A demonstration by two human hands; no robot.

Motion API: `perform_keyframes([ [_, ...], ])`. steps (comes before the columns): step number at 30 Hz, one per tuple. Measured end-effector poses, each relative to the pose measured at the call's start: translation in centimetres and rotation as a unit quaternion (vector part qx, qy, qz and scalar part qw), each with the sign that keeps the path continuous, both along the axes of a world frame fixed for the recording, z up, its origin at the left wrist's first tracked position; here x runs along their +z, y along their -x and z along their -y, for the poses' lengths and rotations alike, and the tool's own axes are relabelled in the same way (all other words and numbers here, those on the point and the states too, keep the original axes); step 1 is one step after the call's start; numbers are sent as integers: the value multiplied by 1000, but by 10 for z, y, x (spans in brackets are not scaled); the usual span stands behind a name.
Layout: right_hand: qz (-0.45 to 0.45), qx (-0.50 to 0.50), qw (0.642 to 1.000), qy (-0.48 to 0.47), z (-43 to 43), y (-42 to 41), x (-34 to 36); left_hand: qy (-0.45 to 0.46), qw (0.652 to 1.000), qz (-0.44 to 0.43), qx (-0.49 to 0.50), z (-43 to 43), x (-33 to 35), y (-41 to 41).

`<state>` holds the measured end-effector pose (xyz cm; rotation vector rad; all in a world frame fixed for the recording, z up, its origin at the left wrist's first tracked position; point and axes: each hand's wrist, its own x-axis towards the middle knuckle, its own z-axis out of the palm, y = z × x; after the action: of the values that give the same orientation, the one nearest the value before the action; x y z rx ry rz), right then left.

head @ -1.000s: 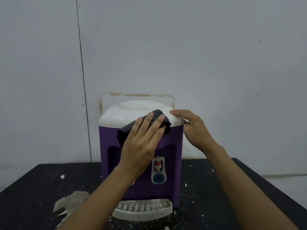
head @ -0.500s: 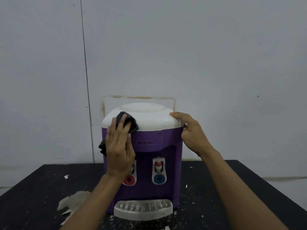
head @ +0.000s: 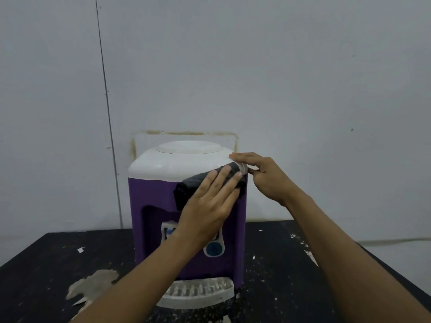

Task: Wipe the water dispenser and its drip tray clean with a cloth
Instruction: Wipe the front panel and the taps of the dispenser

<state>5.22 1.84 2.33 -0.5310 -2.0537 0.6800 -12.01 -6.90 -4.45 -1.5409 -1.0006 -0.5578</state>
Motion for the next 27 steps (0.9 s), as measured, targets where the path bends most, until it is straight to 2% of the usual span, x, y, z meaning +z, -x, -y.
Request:
perform_keyframes([
  [4, -10, 2, 1000, 11, -1, -1, 0, 6, 999, -30, 18, 11, 5, 11],
  [6, -24, 5, 1000, 15, 0, 1, -3, 10, 1000, -11, 14, 21, 3, 24],
  [10, -23, 10, 999, 27, 4, 3, -3, -7, 994, 103, -19, 33, -3, 28],
  [14, -17, 20, 999, 34, 2, -2, -2, -38, 972, 231, -32, 11, 10, -12],
  [16, -4, 27, 999, 33, -2, -5, 0, -39, 981, 190, -28, -4, 15, -24],
  [19, 7, 40, 999, 35, -8, -8, 3, -11, 999, 51, -8, -14, 11, -20],
  [23, -7, 47, 998, 47, -12, -8, 1, 33, 993, -107, 22, -9, -1, -3],
  [25, -12, 44, 998, 51, -12, -7, 0, 41, 986, -158, 28, -5, -3, 6],
  [27, -16, 40, 998, 51, -10, -6, -1, 44, 985, -166, 28, 0, -1, 14],
])
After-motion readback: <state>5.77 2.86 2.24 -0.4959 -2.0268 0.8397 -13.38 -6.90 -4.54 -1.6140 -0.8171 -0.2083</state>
